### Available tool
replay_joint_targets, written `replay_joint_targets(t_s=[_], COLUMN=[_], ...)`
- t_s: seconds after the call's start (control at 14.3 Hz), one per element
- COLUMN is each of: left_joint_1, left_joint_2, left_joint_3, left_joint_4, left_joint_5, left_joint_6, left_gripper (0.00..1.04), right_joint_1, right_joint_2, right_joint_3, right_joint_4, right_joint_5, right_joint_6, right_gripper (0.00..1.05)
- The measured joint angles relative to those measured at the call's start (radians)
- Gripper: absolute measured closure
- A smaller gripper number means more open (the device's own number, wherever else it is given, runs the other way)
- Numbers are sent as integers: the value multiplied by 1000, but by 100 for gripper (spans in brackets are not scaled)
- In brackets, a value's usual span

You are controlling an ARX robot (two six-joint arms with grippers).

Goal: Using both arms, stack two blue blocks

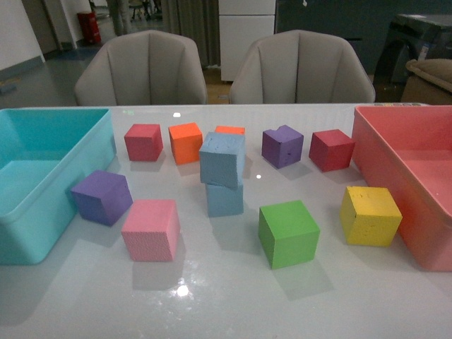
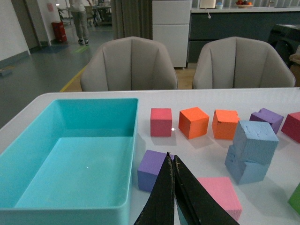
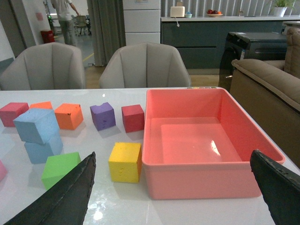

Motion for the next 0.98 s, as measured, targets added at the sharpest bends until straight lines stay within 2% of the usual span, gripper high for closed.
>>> replay_joint_targets(t_s=[0.63,0.7,0.77,0.84,0.98], left_joint_1=[46,60,122,155,149], left_joint_2=[-123,-164,-206,-245,-285], left_joint_3=[-51,-68,-81,-88,-129], left_joint_4=[-68,-97,-126,-156,-154], left_joint_5=[47,61,132,141,155], left_joint_6=[0,0,1,0,1], left_gripper=[103,103,103,103,103], right_joint_1=[0,0,0,0,0], right_joint_2=[0,0,0,0,0], right_joint_3=[0,0,0,0,0], right_joint_4=[0,0,0,0,0], right_joint_5=[0,0,0,1,0], right_joint_6=[0,0,0,0,0], right_gripper=[6,6,6,6,6])
